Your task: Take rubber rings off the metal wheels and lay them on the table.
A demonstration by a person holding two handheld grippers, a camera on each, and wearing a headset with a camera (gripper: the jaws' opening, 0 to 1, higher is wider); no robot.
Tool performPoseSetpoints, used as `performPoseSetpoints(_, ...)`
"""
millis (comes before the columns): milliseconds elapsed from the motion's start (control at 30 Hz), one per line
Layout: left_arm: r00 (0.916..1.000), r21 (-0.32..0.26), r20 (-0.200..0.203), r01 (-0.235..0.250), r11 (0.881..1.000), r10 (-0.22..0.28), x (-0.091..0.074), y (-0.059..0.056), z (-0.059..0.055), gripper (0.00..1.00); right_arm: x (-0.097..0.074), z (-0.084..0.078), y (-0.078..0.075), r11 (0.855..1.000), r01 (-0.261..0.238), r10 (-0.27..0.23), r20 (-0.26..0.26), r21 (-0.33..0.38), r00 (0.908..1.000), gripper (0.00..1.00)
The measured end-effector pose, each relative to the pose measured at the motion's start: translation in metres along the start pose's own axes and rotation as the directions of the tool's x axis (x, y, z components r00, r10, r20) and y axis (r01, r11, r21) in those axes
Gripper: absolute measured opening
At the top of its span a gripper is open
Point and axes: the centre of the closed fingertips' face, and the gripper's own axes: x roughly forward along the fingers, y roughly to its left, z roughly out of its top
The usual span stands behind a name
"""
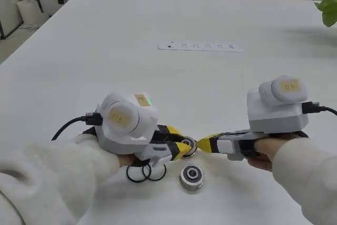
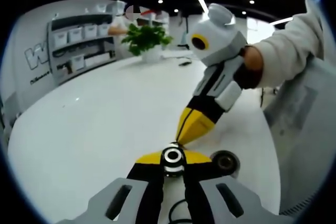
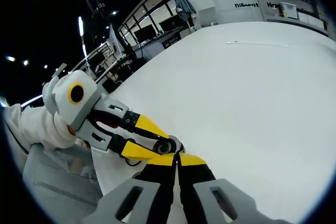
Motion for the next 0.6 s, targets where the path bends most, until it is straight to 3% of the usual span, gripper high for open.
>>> performPoseSetpoints(600, 1.0, -0.01, 0.002, -0.003, 1.0, 0.003, 0.0, -0.0001, 0.0004, 0.14, 0.001, 0.002, -0.0001, 1.0, 0.018, -0.018, -0.011, -0.018, 0.9998, 0.0)
